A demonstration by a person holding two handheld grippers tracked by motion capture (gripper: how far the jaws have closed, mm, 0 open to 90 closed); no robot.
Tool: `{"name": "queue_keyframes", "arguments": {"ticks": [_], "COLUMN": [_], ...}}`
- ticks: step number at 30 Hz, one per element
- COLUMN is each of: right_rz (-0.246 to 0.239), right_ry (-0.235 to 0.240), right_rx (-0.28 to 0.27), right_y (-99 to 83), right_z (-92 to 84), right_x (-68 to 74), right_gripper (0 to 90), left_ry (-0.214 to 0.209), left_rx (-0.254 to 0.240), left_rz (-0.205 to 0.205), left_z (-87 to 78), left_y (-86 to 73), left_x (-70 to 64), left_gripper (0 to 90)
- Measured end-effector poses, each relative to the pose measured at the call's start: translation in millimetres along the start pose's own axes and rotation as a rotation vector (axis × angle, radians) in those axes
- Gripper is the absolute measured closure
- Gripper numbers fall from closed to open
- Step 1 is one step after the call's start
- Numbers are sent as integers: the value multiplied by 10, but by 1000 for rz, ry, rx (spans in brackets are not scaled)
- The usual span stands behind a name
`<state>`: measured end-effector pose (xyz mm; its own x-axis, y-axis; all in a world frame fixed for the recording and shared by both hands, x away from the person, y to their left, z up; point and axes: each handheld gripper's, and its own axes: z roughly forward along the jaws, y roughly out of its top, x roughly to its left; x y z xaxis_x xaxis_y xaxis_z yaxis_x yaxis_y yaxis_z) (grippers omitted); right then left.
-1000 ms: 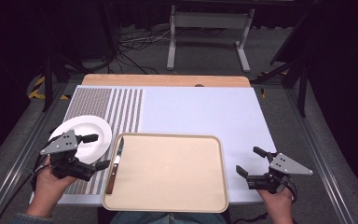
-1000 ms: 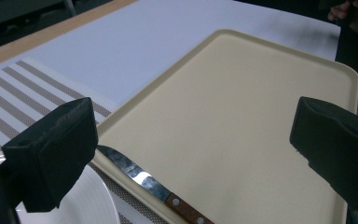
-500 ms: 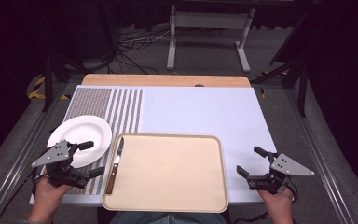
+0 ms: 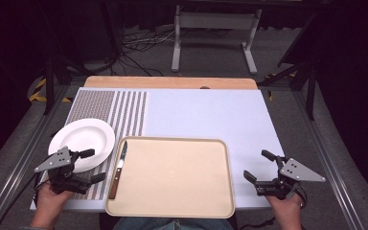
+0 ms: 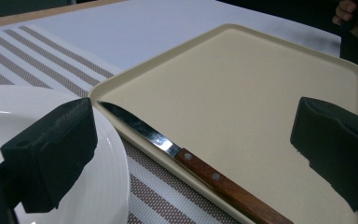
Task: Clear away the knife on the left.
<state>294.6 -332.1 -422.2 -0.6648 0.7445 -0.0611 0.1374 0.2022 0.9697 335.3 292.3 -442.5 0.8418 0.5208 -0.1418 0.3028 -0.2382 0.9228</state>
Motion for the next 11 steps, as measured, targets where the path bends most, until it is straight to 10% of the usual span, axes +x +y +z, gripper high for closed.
{"name": "queue_keyframes", "arguments": {"ticks": [11], "right_rz": [-1], "right_ry": [6], "right_rx": [1], "right_y": [1], "right_z": [2], "right_x": [0], "right_gripper": [40], "left_ry": [15], "left_rx": [16], "left_rz": [26], "left_z": [13], "left_y": [5], "left_x": [-18], "left_gripper": [17]}}
